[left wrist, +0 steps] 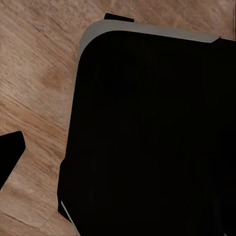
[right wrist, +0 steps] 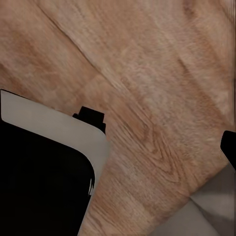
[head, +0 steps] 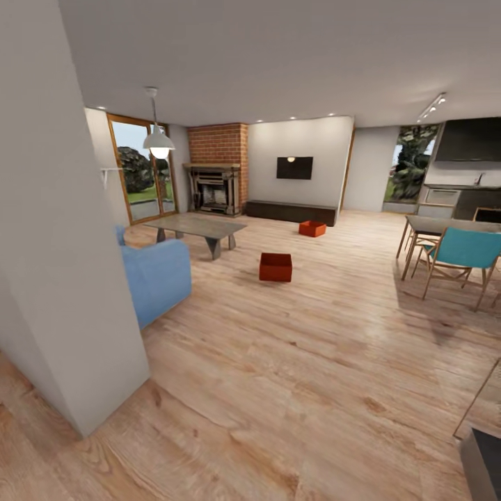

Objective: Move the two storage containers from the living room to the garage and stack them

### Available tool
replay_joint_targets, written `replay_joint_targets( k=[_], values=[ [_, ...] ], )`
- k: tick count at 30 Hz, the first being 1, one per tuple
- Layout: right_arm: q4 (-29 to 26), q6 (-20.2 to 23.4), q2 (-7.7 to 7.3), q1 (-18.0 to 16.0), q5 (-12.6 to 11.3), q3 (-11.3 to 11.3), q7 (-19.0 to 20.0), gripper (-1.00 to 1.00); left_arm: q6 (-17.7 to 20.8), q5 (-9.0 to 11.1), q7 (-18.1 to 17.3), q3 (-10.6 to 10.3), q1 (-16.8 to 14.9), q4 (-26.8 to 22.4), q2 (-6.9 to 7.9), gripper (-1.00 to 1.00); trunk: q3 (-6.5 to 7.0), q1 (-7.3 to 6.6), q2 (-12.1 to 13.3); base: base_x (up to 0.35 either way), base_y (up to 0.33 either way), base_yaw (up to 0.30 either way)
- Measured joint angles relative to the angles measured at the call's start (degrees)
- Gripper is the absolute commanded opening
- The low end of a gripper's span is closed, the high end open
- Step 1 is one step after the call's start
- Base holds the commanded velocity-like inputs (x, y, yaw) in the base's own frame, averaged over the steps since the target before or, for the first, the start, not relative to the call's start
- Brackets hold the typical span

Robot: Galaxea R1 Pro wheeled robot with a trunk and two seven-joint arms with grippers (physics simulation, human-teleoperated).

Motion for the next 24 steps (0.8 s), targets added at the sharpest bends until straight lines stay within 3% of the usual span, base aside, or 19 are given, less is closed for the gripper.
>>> replay_joint_targets(
  k=[12, 24],
  values=[
    [-0.02, 0.0, -0.03, 0.0, 0.0, 0.0, 0.0, 1.0, 0.0, 0.0, 0.0, 0.0, 0.0, 0.0, 0.02, 1.0, 0.17, 0.0, 0.0, 0.321, 0.0, -0.222],
    [-0.02, 0.02, 0.01, -0.01, 0.0, 0.01, 0.0, 1.0, 0.0, 0.0, 0.0, 0.0, 0.0, 0.01, 0.04, 1.0, 0.17, 0.0, 0.0, 0.321, 0.0, -0.018]
  ],
)
